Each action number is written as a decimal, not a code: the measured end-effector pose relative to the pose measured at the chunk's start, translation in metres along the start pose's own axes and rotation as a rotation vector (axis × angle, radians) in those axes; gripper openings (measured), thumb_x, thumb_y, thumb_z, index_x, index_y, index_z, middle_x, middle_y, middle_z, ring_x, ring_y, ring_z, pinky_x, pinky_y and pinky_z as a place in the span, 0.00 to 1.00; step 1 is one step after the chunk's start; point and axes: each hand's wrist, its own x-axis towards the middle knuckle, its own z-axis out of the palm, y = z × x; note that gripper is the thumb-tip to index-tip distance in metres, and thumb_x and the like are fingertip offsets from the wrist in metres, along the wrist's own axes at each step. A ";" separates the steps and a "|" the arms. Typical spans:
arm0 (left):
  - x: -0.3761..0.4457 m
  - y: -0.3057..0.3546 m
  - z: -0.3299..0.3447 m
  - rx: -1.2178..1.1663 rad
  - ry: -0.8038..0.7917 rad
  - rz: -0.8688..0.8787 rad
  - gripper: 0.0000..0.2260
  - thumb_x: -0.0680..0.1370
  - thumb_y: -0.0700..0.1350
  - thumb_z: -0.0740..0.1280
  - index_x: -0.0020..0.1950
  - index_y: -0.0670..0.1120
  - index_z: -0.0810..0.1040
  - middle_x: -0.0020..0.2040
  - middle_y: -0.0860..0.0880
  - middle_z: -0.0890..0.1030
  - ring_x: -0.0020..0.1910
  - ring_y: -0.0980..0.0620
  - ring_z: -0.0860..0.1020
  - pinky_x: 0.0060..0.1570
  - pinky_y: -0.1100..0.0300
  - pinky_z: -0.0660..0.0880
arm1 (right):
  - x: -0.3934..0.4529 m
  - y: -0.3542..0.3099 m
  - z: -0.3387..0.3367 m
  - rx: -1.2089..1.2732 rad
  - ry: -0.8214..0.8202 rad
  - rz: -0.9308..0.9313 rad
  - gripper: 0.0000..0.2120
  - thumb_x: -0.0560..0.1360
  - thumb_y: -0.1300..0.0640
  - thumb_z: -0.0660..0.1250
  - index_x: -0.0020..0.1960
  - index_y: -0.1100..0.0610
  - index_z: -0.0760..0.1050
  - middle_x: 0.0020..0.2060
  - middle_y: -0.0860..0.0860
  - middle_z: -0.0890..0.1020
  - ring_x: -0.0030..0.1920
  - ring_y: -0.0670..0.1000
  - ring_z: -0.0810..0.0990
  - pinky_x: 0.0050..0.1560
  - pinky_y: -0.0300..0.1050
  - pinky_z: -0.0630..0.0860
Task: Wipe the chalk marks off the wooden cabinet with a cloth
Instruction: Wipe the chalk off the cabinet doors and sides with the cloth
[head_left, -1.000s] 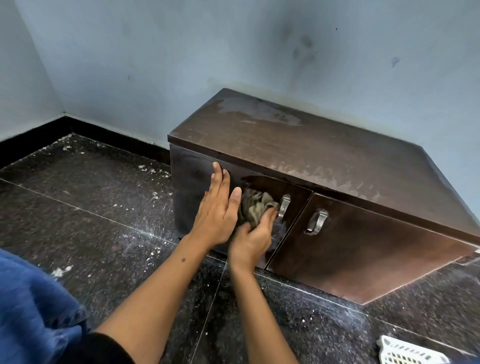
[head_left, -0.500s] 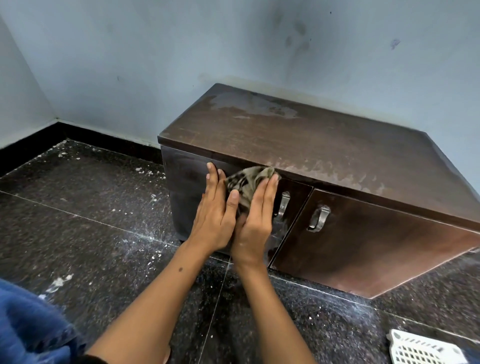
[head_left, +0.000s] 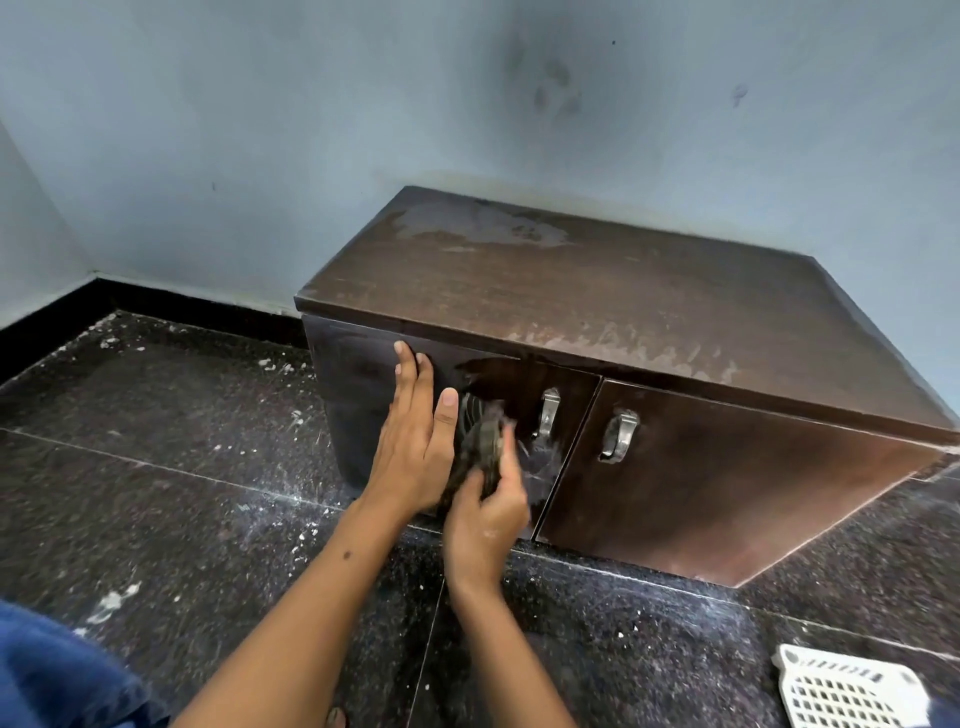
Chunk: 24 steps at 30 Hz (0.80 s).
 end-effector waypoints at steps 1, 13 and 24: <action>0.000 -0.001 0.000 -0.008 0.003 0.008 0.38 0.73 0.67 0.39 0.77 0.46 0.43 0.71 0.61 0.29 0.75 0.59 0.38 0.75 0.51 0.47 | 0.003 -0.012 -0.005 0.024 0.030 -0.162 0.25 0.74 0.73 0.59 0.69 0.59 0.70 0.67 0.53 0.73 0.67 0.46 0.71 0.68 0.37 0.67; -0.001 0.002 0.001 0.040 0.029 -0.008 0.39 0.73 0.67 0.36 0.77 0.45 0.44 0.71 0.60 0.30 0.72 0.63 0.36 0.74 0.56 0.46 | 0.077 0.024 -0.052 -0.612 0.127 -0.745 0.13 0.70 0.65 0.61 0.49 0.60 0.82 0.50 0.54 0.82 0.56 0.52 0.72 0.55 0.50 0.72; -0.001 0.007 0.003 0.068 0.011 -0.038 0.39 0.72 0.67 0.36 0.77 0.44 0.42 0.71 0.59 0.29 0.72 0.63 0.35 0.75 0.48 0.47 | 0.054 0.018 -0.023 -0.632 -0.003 -0.710 0.18 0.73 0.62 0.56 0.57 0.62 0.79 0.57 0.56 0.80 0.62 0.53 0.69 0.60 0.53 0.72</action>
